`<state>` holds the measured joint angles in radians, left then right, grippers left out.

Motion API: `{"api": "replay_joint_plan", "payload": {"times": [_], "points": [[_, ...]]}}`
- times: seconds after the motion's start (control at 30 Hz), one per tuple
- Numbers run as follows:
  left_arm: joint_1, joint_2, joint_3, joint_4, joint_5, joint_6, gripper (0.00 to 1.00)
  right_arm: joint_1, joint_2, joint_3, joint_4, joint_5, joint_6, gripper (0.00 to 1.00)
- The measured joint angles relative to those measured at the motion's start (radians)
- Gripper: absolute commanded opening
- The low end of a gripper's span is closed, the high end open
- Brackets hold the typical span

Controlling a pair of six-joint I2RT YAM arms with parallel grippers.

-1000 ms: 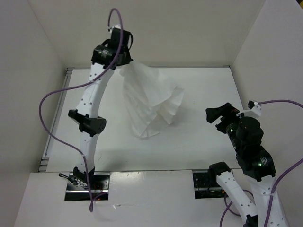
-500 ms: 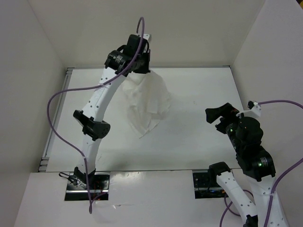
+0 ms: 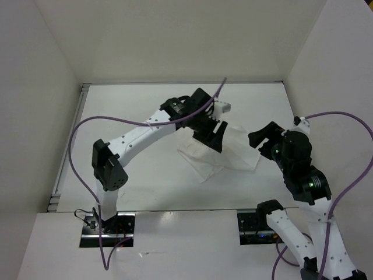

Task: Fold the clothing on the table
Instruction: Move the skirt to the center of the board, then flatten the skirt out

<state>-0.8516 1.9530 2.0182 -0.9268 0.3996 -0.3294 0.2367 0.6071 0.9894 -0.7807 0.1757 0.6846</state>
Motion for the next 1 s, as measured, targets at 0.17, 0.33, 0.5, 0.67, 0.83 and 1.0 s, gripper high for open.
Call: {"api": "replay_joint_plan", "payload": {"times": [0.17, 0.33, 0.5, 0.67, 0.83, 1.0], "points": [[0.198, -0.183, -0.074, 0.126, -0.212, -0.097, 0.74, 0.0, 0.173, 0.001, 0.006, -0.087, 0.003, 0.76], [0.347, -0.308, -0.165, 0.262, -0.417, -0.175, 0.74, 0.018, 0.401, 0.012, 0.017, -0.149, -0.018, 0.77], [0.388, -0.258, -0.267, 0.322, -0.444, -0.237, 0.74, 0.168, 0.698, 0.145, 0.012, -0.109, -0.104, 0.77], [0.43, -0.236, -0.39, 0.329, -0.417, -0.271, 0.74, 0.337, 0.87, 0.307, 0.004, 0.038, -0.229, 0.79], [0.522, -0.311, -0.526, 0.342, -0.36, -0.284, 0.74, 0.424, 0.988, 0.414, 0.01, 0.17, -0.378, 0.79], [0.596, -0.401, -0.61, 0.366, -0.322, -0.306, 0.74, 0.429, 1.092, 0.434, 0.012, 0.246, -0.482, 0.76]]}}
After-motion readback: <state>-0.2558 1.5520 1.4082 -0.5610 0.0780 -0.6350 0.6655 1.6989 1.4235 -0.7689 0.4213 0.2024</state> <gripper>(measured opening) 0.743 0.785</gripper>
